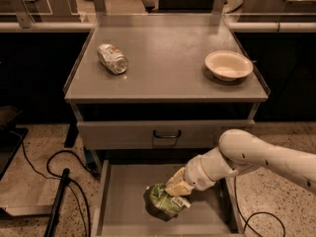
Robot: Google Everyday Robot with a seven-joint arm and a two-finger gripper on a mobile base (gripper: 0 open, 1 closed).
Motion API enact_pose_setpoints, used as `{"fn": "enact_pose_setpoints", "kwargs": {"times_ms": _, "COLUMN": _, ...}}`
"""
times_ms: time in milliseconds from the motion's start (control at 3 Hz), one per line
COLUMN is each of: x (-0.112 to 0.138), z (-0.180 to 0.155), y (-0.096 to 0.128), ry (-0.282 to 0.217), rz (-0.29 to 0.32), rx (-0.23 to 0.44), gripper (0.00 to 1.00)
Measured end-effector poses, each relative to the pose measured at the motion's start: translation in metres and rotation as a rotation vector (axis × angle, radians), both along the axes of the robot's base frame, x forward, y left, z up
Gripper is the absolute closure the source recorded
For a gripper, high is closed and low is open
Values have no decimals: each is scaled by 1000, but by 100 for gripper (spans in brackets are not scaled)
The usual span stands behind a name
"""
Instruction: Place green jalapeno chip bag into middle drawer
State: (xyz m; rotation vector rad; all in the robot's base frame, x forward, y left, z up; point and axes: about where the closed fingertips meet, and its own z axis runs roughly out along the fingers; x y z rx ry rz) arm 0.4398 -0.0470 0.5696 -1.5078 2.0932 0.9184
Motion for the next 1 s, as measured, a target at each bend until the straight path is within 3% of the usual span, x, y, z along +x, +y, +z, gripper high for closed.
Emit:
{"fn": "enact_pose_setpoints", "kwargs": {"times_ms": 333, "x": 0, "z": 0, "y": 0, "ry": 0, "rz": 0, "rx": 0, "gripper": 100}}
{"fn": "enact_pose_setpoints", "kwargs": {"times_ms": 1000, "x": -9, "z": -57, "y": 22, "ry": 61, "rz": -49, "rx": 156, "gripper": 100}}
